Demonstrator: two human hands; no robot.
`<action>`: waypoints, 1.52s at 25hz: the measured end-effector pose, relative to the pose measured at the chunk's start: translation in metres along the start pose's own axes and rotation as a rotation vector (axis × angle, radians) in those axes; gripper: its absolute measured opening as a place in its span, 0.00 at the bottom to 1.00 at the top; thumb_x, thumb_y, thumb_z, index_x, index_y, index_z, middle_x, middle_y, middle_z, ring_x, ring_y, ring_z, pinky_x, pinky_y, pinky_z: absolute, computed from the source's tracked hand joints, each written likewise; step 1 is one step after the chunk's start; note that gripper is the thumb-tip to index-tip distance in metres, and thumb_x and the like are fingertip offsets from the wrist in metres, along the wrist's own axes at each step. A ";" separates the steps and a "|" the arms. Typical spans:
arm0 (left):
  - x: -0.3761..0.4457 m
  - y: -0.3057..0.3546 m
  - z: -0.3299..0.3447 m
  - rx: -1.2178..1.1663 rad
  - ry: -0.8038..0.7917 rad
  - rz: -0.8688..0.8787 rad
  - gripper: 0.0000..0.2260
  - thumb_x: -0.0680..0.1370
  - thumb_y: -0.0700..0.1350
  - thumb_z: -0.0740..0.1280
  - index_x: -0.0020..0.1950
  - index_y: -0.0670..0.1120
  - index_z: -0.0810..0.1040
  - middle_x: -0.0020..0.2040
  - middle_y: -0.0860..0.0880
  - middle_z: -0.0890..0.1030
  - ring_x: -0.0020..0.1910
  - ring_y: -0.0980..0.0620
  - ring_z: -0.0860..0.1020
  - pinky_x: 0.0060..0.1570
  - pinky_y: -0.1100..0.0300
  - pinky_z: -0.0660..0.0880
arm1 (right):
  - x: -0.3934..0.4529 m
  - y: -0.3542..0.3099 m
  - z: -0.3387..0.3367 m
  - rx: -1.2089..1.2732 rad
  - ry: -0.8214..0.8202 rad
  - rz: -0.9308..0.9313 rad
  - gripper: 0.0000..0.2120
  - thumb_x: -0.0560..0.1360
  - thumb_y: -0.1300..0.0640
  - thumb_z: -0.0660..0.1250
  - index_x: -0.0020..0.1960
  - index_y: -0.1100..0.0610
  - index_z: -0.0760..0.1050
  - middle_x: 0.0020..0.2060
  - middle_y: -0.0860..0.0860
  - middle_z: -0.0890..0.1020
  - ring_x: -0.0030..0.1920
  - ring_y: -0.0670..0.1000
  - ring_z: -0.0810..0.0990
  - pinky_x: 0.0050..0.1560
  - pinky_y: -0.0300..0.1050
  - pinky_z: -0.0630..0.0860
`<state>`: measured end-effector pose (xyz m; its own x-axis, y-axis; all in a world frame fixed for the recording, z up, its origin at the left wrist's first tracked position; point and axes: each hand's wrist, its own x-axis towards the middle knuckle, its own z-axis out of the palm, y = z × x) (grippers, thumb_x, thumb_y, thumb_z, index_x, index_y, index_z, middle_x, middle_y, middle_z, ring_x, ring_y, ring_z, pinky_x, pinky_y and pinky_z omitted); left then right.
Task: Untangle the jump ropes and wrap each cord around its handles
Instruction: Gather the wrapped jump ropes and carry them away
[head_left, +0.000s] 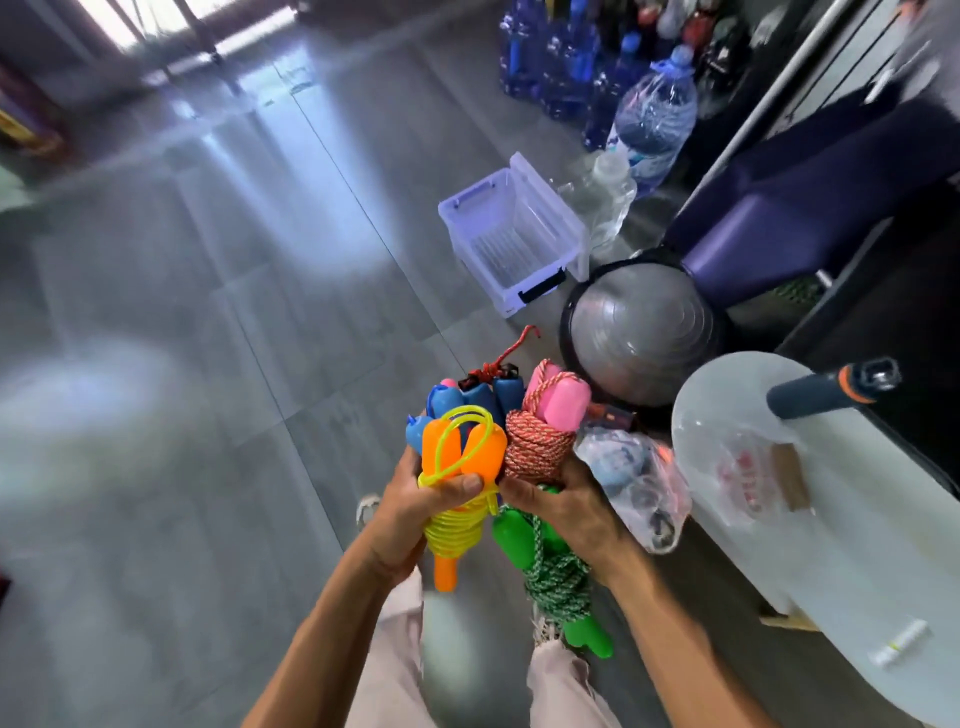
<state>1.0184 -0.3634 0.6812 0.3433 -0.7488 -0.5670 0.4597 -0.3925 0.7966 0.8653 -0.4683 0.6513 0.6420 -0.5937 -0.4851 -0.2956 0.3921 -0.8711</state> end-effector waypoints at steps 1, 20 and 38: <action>0.020 0.017 -0.019 0.010 -0.012 -0.006 0.50 0.49 0.60 0.82 0.63 0.38 0.70 0.41 0.44 0.82 0.37 0.46 0.82 0.34 0.55 0.78 | 0.025 -0.012 0.014 -0.003 0.013 0.001 0.34 0.62 0.45 0.78 0.65 0.52 0.74 0.54 0.41 0.84 0.57 0.43 0.82 0.59 0.41 0.76; 0.407 0.290 -0.199 0.252 -0.371 -0.184 0.38 0.57 0.51 0.78 0.65 0.48 0.71 0.50 0.38 0.82 0.46 0.38 0.81 0.44 0.45 0.78 | 0.419 -0.170 0.121 0.394 0.349 0.032 0.35 0.58 0.45 0.79 0.62 0.57 0.77 0.52 0.53 0.86 0.54 0.54 0.84 0.54 0.46 0.79; 0.955 0.144 -0.126 0.565 -0.731 -0.514 0.17 0.67 0.58 0.74 0.47 0.47 0.83 0.40 0.48 0.81 0.36 0.49 0.78 0.38 0.57 0.73 | 0.846 0.059 -0.084 0.908 0.618 0.261 0.16 0.70 0.50 0.72 0.51 0.61 0.81 0.43 0.61 0.82 0.42 0.59 0.82 0.49 0.53 0.78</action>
<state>1.5159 -1.0679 0.2281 -0.4480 -0.4881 -0.7491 -0.1024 -0.8043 0.5853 1.3315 -1.0067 0.1828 0.1016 -0.5657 -0.8183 0.4159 0.7714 -0.4816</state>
